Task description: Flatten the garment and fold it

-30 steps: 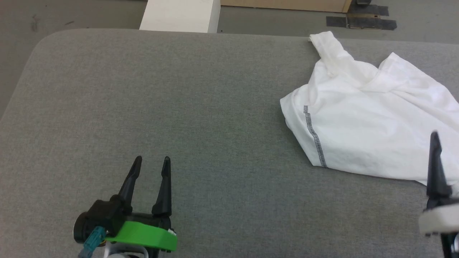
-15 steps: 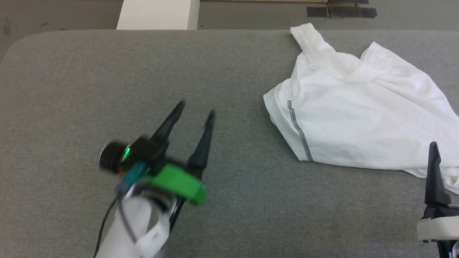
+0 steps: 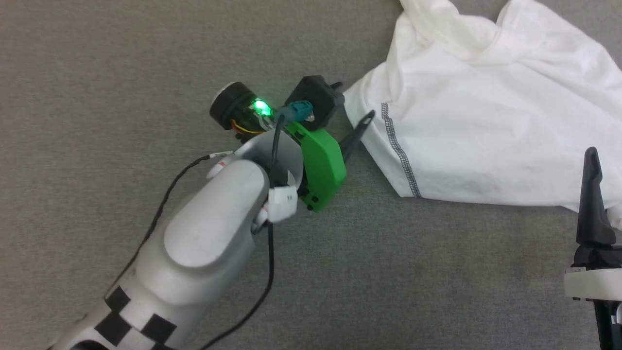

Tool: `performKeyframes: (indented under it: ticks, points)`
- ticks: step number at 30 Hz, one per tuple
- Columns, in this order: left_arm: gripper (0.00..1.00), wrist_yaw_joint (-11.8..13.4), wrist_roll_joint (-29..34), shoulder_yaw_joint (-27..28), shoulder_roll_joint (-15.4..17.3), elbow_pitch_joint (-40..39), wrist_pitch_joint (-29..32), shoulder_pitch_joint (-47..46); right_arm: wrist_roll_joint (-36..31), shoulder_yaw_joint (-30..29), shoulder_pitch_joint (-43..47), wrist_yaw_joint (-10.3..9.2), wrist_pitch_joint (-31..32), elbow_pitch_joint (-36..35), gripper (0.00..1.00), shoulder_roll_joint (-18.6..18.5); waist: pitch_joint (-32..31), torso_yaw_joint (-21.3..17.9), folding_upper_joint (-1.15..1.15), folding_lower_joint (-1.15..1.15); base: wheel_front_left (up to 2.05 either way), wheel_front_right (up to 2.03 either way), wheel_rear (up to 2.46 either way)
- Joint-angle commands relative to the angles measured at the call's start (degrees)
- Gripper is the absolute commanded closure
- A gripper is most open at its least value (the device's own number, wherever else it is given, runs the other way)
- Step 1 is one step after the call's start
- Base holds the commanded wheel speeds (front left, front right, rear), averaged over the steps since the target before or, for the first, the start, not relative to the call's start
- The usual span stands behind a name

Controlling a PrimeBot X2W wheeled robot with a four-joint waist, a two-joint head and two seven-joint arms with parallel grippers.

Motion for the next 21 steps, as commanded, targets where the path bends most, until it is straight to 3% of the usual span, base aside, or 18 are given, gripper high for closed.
performKeyframes:
  ticks: [1,8,9,10,15,21]
  points:
    - [0.00,-0.14,-0.97,-0.75,0.92,1.54,0.31,-1.70,0.19,0.17,-1.12,-0.09,0.12,-0.40,0.00,-0.02,4.02,-2.78,0.00,0.00,0.00,0.00,0.00]
    - [0.00,-0.15,-4.67,-4.30,2.25,9.22,-0.38,-4.70,0.86,0.19,-1.74,-0.09,-0.60,0.71,0.00,-0.02,6.49,-5.07,0.00,0.00,0.00,0.00,0.00]
    - [0.60,-0.15,-4.94,-4.65,2.23,9.90,-0.65,-4.77,0.94,0.28,-1.81,-0.09,-0.68,0.89,0.00,-0.02,6.48,-5.20,0.00,0.00,0.00,0.00,0.00]
    - [1.00,-0.15,-5.50,-5.20,2.09,10.53,-1.12,-4.78,1.02,0.39,-1.89,-0.09,-0.78,1.13,0.00,-0.02,6.39,-5.32,0.00,0.00,0.00,0.00,0.00]
    - [1.00,-0.15,-8.58,-6.77,1.56,11.76,-6.46,-5.08,1.03,-0.09,-1.59,-0.09,-0.98,2.47,0.00,-0.02,3.35,-4.26,0.00,0.00,0.00,0.00,0.00]
    - [1.00,0.84,-10.07,-4.02,2.88,8.74,-12.38,-3.79,0.28,-0.48,-0.23,-0.09,-0.39,2.70,0.00,-0.02,-2.49,-1.25,0.00,0.00,0.00,0.00,0.00]
